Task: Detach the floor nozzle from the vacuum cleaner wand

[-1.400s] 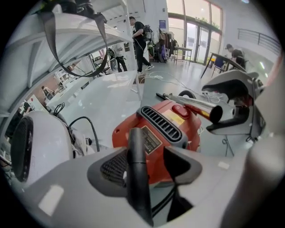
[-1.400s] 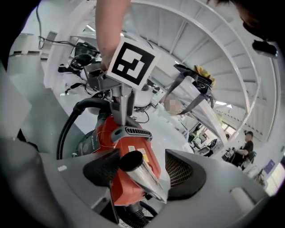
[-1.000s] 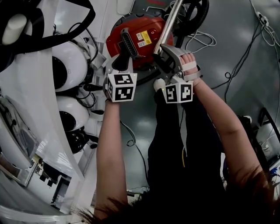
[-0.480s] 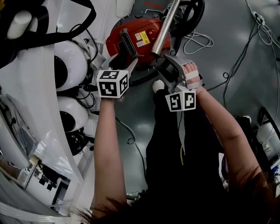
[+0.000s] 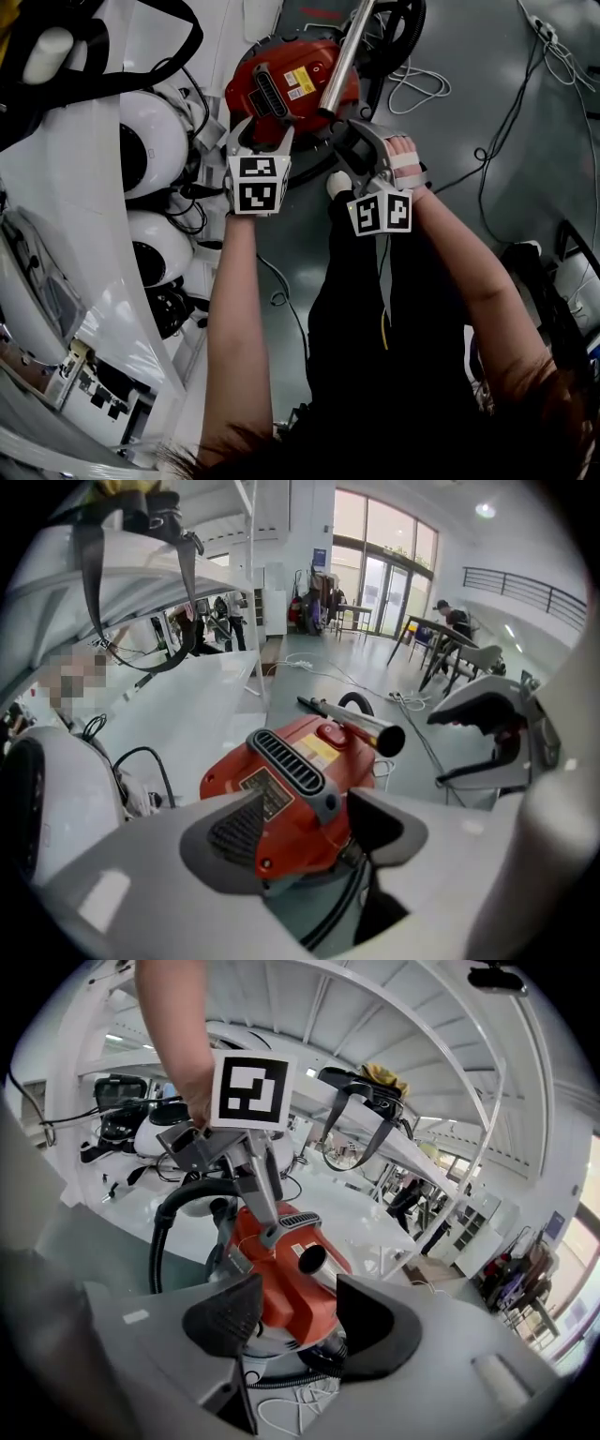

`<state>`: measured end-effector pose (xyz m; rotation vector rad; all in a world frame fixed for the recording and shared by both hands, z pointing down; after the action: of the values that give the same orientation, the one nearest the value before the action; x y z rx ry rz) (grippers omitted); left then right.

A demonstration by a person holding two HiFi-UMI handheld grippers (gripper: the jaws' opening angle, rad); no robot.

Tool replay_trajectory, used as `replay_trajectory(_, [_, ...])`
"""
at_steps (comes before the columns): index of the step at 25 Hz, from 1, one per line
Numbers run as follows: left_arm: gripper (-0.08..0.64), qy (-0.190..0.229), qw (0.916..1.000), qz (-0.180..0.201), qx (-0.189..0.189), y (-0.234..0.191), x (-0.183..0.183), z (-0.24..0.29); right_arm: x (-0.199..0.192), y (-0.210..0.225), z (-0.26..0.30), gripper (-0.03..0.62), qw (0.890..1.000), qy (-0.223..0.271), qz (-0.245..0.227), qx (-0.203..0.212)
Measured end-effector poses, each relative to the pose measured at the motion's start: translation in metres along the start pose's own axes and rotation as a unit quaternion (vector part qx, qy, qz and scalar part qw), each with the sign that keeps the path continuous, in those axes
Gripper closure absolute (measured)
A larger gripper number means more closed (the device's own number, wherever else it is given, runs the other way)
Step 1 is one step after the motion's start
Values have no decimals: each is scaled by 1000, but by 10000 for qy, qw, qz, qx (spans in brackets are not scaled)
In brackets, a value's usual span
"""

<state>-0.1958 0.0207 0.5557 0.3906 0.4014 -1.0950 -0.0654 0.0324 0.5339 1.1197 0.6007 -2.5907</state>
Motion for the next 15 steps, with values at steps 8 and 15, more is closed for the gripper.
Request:
replay_trajectory(8, [542,257,9988,-304,-274,39,12,-43,4,13,-18,436,9962,-295,726,-392])
replay_trajectory(15, [549,510,9969,-173,-575,74,23,-95,22,28,-59,552,9850,-446,1352,-979])
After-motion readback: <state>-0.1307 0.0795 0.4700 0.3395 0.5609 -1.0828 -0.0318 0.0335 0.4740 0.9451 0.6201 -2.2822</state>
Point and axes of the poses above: the fingertips, and each gripper's own axes: z forward along the fingers, y to its right, x out of its top, the point moved 1 cm from there along -z, backward along the fingers, and after that the axes turned 12 degrees about z, right-handed, at the moved point
